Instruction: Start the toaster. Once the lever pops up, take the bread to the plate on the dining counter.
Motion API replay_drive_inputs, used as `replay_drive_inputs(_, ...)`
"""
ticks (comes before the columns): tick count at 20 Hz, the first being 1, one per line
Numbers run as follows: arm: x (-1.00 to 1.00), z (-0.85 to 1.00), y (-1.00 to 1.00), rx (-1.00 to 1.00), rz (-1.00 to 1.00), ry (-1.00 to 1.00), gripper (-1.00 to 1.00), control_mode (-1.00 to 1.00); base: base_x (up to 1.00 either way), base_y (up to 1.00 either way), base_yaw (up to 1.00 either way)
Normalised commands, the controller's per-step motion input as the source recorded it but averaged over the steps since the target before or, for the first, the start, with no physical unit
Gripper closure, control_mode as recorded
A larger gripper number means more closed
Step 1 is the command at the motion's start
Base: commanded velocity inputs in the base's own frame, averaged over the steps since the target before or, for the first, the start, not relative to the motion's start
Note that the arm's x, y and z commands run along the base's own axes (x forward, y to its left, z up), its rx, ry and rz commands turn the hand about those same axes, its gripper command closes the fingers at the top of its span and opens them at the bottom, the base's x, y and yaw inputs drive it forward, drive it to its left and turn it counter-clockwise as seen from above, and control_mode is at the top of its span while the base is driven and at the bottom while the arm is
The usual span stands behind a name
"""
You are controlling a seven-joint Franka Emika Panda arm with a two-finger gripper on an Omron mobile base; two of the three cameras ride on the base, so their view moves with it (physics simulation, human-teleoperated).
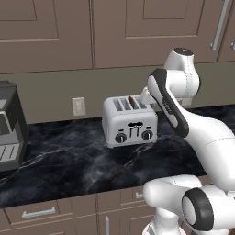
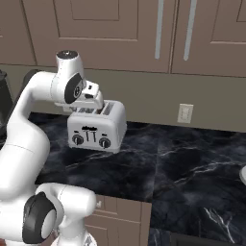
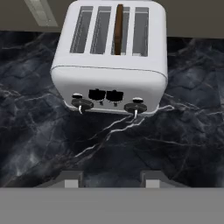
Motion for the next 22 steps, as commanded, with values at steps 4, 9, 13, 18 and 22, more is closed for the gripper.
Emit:
replay_drive_inputs(4,0.0,-0.03,-0.02,0.0,0.0,-0.01,-1.0,-1.0,0.0,0.0,0.0)
replay_drive_inputs(9,0.0,-0.27,-0.19,0.0,0.0,-0.07,-1.0,-1.0,0.0,0.0,0.0)
replay_drive_inputs(13,0.05,-0.34,-0.11,0.0,0.0,-0.09,-1.0,-1.0,0.0,0.0,0.0)
replay_drive_inputs(18,0.13,-0.4,0.0,0.0,0.0,-0.11,-1.0,-1.0,0.0,0.0,0.0)
replay_drive_inputs(22,0.18,-0.53,0.0,0.0,-0.01,-0.13,-1.0,-1.0,0.0,0.0,0.0)
